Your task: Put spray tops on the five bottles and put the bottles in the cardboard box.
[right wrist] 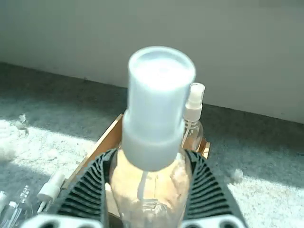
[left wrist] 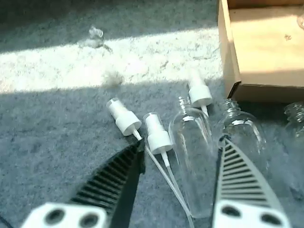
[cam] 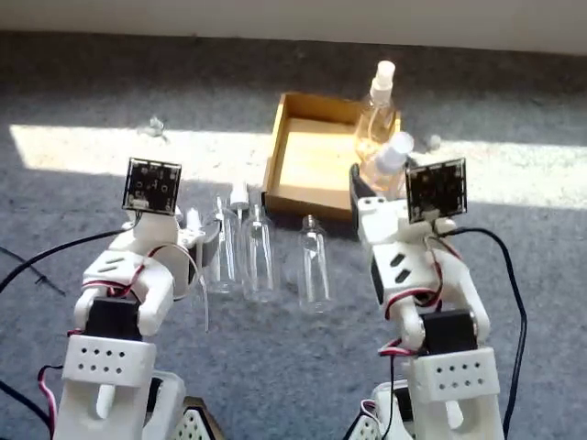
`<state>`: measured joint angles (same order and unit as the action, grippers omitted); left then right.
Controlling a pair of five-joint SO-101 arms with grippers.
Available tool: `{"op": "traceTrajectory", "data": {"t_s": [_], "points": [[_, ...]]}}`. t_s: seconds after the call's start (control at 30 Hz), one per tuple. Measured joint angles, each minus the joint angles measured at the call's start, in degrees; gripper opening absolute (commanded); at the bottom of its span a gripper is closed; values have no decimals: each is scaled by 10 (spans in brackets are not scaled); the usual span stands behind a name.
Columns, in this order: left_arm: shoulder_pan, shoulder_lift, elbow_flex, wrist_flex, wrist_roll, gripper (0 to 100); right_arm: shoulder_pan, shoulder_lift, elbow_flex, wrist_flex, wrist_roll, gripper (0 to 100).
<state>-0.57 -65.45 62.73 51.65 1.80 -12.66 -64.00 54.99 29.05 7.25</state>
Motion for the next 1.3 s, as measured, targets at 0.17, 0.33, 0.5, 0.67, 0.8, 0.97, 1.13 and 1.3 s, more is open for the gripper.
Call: {"op": "traceTrajectory", "data": {"t_s": [0.17, 0.33, 0.5, 0.67, 0.8, 0.97, 1.13, 1.3], "points": [[-10, -22, 101, -69, 0, 234, 1, 185, -109, -54, 0, 5], [-10, -45, 131, -103, 0, 234, 2, 332, -175, -109, 0, 6], [-10, -47, 131, -106, 0, 234, 16, 445, -191, -203, 0, 5], [-10, -47, 131, -106, 0, 234, 31, 523, -191, -258, 0, 5], [-10, -47, 131, -106, 0, 234, 46, 559, -191, -309, 0, 5], [-10, -47, 131, -106, 0, 234, 54, 590, -191, -347, 0, 5], [-10, -47, 131, -106, 0, 234, 54, 623, -192, -353, 0, 5], [-10, -47, 132, -106, 0, 234, 54, 662, -193, -410, 0, 5]]}}
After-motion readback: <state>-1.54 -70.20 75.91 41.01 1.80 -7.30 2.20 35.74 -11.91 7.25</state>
